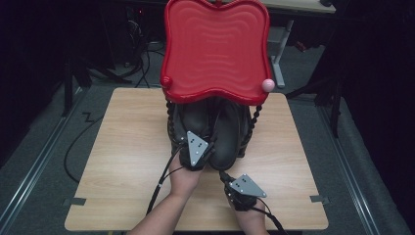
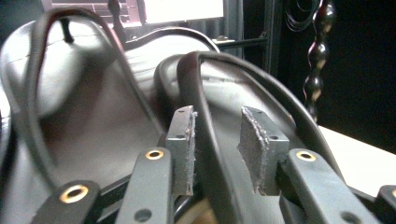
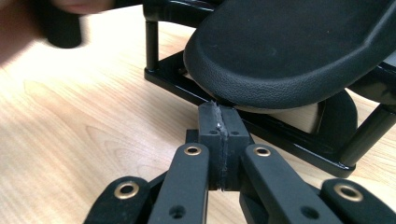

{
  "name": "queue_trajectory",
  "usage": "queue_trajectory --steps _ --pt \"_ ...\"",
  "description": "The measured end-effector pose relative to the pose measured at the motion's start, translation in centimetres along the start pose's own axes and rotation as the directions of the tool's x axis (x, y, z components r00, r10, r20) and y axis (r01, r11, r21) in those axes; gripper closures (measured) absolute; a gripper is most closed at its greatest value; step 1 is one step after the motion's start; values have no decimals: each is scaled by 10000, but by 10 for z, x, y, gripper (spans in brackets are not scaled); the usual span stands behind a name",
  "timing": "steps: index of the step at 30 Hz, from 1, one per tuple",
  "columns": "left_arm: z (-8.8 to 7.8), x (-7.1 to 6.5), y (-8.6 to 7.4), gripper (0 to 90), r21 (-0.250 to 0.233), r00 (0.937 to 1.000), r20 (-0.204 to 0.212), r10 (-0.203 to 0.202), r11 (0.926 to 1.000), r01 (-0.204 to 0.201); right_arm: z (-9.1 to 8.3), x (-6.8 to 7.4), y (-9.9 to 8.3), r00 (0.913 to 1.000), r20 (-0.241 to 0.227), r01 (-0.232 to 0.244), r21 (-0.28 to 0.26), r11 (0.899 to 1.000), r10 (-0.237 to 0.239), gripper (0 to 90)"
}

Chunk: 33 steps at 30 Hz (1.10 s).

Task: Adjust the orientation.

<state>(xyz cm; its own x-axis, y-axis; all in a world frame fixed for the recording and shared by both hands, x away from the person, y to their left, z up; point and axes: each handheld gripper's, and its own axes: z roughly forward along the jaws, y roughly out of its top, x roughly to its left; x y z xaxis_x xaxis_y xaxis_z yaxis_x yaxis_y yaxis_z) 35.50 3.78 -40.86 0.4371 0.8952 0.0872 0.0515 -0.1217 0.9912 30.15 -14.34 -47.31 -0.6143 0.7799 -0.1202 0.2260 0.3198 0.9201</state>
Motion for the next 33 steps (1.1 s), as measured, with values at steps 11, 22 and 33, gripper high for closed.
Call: queue_trajectory --steps 11,22,33 --pt "-59 26 -54 621 1082 9999 125 81 9941 -94 13 -19 10 9993 329 -149 -22 9999 150 899" --pt "-69 34 -78 613 1535 9995 295 -129 9881 82 13 -38 12 9946 624 -832 5 9965 830 891" --pt "-68 31 -82 600 1725 9990 443 11 9850 -87 -5 -36 8 9919 625 -1090 -294 9936 1107 890"
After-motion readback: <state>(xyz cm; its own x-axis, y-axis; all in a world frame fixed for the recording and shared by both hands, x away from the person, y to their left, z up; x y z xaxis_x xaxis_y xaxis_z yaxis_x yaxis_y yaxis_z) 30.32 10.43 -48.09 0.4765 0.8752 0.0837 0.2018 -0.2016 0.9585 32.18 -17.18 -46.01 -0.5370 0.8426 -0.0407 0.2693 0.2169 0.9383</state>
